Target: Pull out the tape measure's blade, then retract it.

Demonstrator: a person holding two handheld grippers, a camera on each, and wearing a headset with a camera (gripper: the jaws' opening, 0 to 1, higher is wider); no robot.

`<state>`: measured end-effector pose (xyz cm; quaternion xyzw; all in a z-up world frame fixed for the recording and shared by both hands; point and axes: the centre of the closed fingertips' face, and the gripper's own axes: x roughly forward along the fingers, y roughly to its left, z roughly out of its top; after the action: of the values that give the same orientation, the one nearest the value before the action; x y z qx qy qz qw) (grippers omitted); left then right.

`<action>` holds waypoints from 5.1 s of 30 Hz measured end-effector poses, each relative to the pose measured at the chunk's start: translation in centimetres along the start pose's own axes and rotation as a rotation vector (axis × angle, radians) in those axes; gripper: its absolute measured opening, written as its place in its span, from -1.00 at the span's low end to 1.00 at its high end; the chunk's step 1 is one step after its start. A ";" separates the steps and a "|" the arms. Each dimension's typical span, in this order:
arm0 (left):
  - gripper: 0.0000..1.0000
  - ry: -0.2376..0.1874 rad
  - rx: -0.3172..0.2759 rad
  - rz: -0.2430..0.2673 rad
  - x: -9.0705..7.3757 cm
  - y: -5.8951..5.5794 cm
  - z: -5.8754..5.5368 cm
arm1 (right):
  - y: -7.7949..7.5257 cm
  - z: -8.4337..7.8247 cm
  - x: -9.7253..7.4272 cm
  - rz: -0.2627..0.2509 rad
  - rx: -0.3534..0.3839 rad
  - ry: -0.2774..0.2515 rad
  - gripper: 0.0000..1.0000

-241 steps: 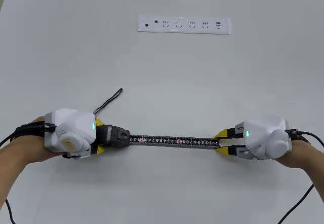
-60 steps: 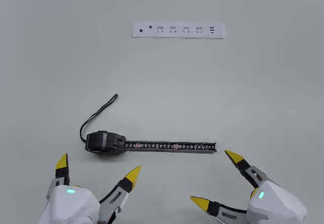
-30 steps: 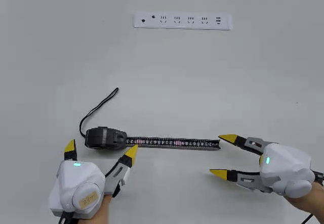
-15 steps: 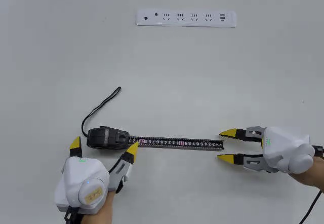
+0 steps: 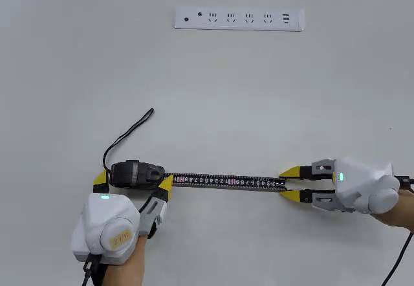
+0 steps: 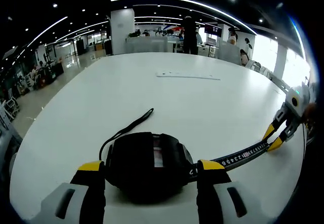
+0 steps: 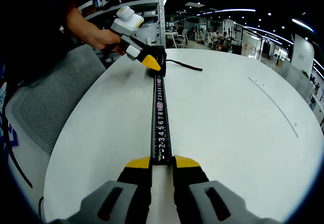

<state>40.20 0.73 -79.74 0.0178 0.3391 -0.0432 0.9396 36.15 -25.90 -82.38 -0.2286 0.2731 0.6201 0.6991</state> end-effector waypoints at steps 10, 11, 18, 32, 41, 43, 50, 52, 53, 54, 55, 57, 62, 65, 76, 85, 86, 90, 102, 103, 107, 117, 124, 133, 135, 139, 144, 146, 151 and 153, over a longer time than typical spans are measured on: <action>0.33 -0.016 -0.013 0.019 0.1 0.4 0.2 | -0.2 0.0 -0.1 -0.014 -0.024 0.006 -0.77; 0.32 -0.015 -0.015 0.019 0.1 0.3 0.2 | -0.2 0.0 -0.1 -0.013 -0.022 0.006 -0.77; 0.27 -0.031 0.011 0.021 0.1 0.3 0.2 | -0.2 0.0 -0.2 -0.018 -0.032 0.017 -0.78; 0.18 -0.012 0.028 0.010 0.2 0.3 0.0 | -0.1 -0.1 -0.5 -0.019 -0.045 0.032 -0.78; 0.18 0.027 0.012 -0.006 0.3 0.4 0.0 | 0.0 -0.1 -0.5 -0.019 -0.048 0.037 -0.78; 0.18 0.022 0.004 -0.009 0.3 0.5 0.1 | 0.0 -0.1 -0.5 -0.023 -0.049 0.036 -0.78; 0.18 0.023 0.008 -0.011 0.3 0.4 0.0 | 0.0 -0.2 -0.5 -0.023 -0.052 0.040 -0.78; 0.18 0.023 0.006 -0.013 0.2 0.4 0.0 | -0.1 -0.1 -0.4 -0.023 -0.053 0.037 -0.78; 0.18 0.023 0.006 -0.014 0.2 0.4 0.0 | -0.1 0.0 -0.4 -0.023 -0.053 0.037 -0.78; 0.18 0.023 0.004 -0.015 0.2 0.4 0.0 | -0.1 0.1 -0.4 -0.022 -0.052 0.036 -0.78; 0.18 0.024 0.005 -0.016 0.2 0.4 0.0 | -0.1 0.1 -0.4 -0.022 -0.051 0.036 -0.78; 0.18 0.024 0.002 -0.018 0.2 0.5 0.0 | -0.1 0.1 -0.3 -0.020 -0.053 0.035 -0.78; 0.19 0.025 -0.005 -0.021 0.1 0.5 0.1 | 0.0 0.6 0.0 -0.016 -0.055 0.027 -0.78; 0.19 0.025 -0.010 -0.024 0.1 0.5 0.0 | 0.0 1.0 0.3 -0.013 -0.056 0.019 -0.78; 0.19 0.030 -0.022 -0.035 0.0 0.5 0.0 | 0.0 1.9 1.8 0.000 -0.068 0.008 -0.78; 0.20 0.032 -0.024 -0.035 -0.1 0.4 0.0 | -0.1 2.6 2.4 0.006 -0.067 0.003 -0.78; 0.20 0.032 -0.024 -0.034 -0.1 0.4 0.0 | -0.1 2.7 2.5 0.006 -0.067 0.003 -0.78; 0.20 0.032 -0.032 -0.031 0.0 0.4 0.0 | -0.2 2.9 2.8 0.008 -0.069 -0.002 -0.78; 0.21 0.036 -0.036 -0.032 0.0 0.4 0.0 | -0.4 3.6 3.8 0.017 -0.062 -0.021 -0.78; 0.21 0.036 -0.035 -0.032 0.0 0.4 0.0 | -0.4 3.6 3.9 0.019 -0.061 -0.022 -0.78; 0.21 0.039 -0.040 -0.032 0.0 0.4 0.0 | -0.4 4.0 4.4 0.022 -0.067 -0.031 -0.78; 0.21 0.041 -0.051 -0.031 0.1 0.5 0.0 | -0.4 5.1 5.4 0.027 -0.067 -0.048 -0.78; 0.21 0.040 -0.056 -0.033 0.1 0.5 0.0 | -0.3 5.8 5.9 0.027 -0.068 -0.054 -0.78; 0.21 0.041 -0.063 -0.034 0.1 0.5 -0.1 | -0.2 6.5 6.6 0.030 -0.074 -0.061 -0.78; 0.21 0.041 -0.064 -0.034 0.1 0.6 -0.1 | -0.2 6.6 6.7 0.030 -0.076 -0.062 -0.78; 0.21 0.043 -0.068 -0.036 0.0 0.6 -0.1 | -0.1 7.7 7.9 0.031 -0.086 -0.068 -0.78; 0.21 0.044 -0.071 -0.037 0.0 0.6 -0.1 | -0.1 8.3 8.4 0.033 -0.090 -0.073 -0.78; 0.21 0.045 -0.072 -0.038 0.0 0.6 -0.1 | -0.1 8.5 8.6 0.033 -0.091 -0.075 -0.78; 0.21 0.047 -0.075 -0.039 0.0 0.6 0.0 | -0.1 9.1 9.3 0.033 -0.096 -0.078 -0.78; 0.22 0.047 -0.076 -0.039 0.0 0.6 0.0 | -0.1 9.3 9.5 0.032 -0.092 -0.081 -0.77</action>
<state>40.23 1.30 -79.69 -0.0237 0.3627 -0.0480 0.9304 37.97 -12.72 -81.78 -0.2308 0.2195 0.6519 0.6882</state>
